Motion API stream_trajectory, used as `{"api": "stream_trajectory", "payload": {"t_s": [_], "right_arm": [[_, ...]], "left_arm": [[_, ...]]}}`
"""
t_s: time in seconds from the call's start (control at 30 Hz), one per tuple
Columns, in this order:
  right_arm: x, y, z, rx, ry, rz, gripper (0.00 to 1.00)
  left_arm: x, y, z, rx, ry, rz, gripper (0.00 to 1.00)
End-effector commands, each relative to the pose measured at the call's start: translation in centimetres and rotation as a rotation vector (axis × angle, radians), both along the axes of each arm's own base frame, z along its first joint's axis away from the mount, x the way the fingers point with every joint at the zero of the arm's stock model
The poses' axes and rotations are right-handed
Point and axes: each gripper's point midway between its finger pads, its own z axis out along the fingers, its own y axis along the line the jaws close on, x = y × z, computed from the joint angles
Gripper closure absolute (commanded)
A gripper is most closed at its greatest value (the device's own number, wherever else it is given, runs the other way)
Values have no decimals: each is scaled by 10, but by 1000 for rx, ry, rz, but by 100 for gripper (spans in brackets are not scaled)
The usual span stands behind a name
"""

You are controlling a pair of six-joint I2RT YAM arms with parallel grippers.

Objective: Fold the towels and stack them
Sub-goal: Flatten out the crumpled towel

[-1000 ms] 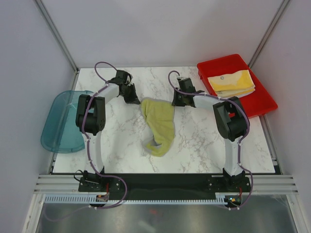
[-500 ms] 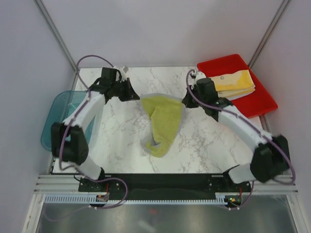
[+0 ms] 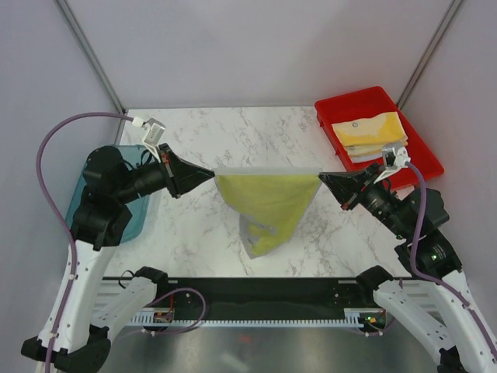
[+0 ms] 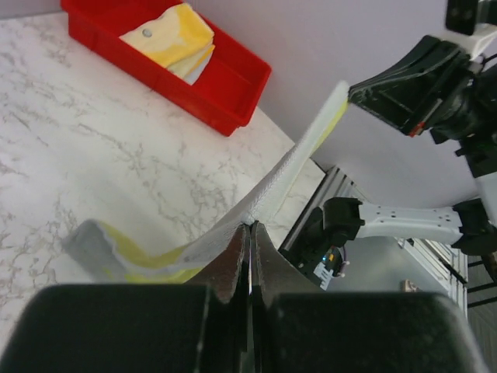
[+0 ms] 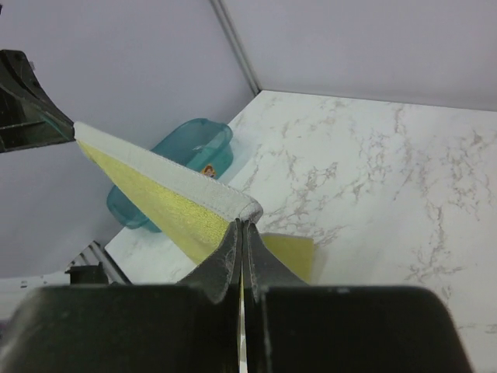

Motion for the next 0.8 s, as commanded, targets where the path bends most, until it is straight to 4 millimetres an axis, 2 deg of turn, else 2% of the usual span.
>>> {"api": "stream_trajectory", "payload": {"t_s": [0.0,0.1,0.2,0.23,0.3,0.33,0.4,0.43,0.47,0.5,0.53,0.57,0.6,0.63,0.67,0.7,0.73,0.77], "right_arm": [[-26,7,10,49,-35,103,100],[-39,11,31,88,-61,158,100],[-45,10,60,131,-122,170,100],[-48,7,76,148,-156,164,100],[-38,7,93,157,-185,136,100],[-42,3,115,175,-226,125,100],[-28,5,130,182,-240,104,100],[-29,2,147,195,-266,87,100],[-20,-1,152,196,-262,50,100],[-3,4,147,173,-224,27,100],[1,2,156,165,-245,7,100],[10,3,156,152,-242,-9,100],[34,7,145,126,-197,-51,100],[47,10,140,104,-187,-70,100],[60,13,132,67,-182,-89,100],[88,20,114,25,-141,-115,100],[104,20,104,4,-119,-154,100],[118,23,93,-34,-115,-168,100]], "left_arm": [[-34,-3,26,-71,-7,-92,98],[-53,-4,37,-100,-22,-141,98],[-65,-2,56,-122,-60,-153,98],[-65,-1,62,-128,-68,-146,98],[-67,-1,82,-143,-92,-146,98],[-65,-1,88,-148,-97,-137,98],[-57,-1,103,-159,-107,-114,98],[-48,1,107,-163,-108,-70,98],[-38,1,112,-161,-107,-46,98],[-30,3,111,-157,-95,-16,98],[-13,6,111,-152,-86,55,98],[-4,9,115,-139,-100,89,98],[21,7,103,-109,-61,127,98],[43,12,94,-80,-34,206,98],[58,14,90,-51,-37,242,98],[75,14,80,-24,-17,267,98],[105,16,61,18,23,331,98],[123,19,49,60,27,369,98]]}}
